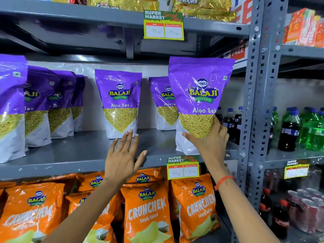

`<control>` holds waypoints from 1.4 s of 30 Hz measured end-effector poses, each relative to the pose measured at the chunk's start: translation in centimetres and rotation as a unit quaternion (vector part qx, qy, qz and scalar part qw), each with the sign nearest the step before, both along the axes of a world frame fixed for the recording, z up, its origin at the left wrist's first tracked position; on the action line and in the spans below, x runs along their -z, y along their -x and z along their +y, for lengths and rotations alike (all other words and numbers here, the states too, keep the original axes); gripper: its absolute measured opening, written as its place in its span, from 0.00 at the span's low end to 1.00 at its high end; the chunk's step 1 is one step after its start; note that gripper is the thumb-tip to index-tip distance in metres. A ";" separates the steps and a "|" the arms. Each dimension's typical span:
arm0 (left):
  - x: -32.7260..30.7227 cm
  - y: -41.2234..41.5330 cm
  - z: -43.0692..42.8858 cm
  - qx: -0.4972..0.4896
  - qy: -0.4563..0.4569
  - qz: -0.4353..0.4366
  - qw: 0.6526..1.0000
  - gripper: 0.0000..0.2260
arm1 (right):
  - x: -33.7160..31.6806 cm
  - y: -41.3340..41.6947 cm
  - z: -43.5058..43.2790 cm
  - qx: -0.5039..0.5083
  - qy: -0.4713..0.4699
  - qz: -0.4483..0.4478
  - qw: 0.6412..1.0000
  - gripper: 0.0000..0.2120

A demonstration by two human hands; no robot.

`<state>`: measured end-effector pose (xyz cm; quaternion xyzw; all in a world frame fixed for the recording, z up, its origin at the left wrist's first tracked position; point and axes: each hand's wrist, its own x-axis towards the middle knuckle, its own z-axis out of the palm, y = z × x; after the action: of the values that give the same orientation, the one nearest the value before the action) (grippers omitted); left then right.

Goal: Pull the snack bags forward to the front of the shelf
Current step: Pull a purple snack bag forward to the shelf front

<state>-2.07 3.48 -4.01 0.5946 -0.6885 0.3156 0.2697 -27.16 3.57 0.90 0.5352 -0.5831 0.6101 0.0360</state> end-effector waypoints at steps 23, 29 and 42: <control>0.0 0.2 0.3 0.006 0.010 0.018 1.000 0.30 | 0.7 0.6 -2.9 -0.001 0.028 -0.007 1.000 0.53; -0.1 0.3 0.4 0.002 0.002 0.018 1.000 0.30 | 0.7 0.6 -2.9 -0.009 0.020 -0.005 1.000 0.53; -0.2 0.5 0.7 -0.006 -0.002 0.024 1.000 0.30 | 0.8 0.4 -3.0 -0.006 0.021 -0.007 1.000 0.54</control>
<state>-2.62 4.16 -3.85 0.6069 -0.6790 0.3015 0.2824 -27.56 0.54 0.12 0.5338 -0.5669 0.6262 0.0393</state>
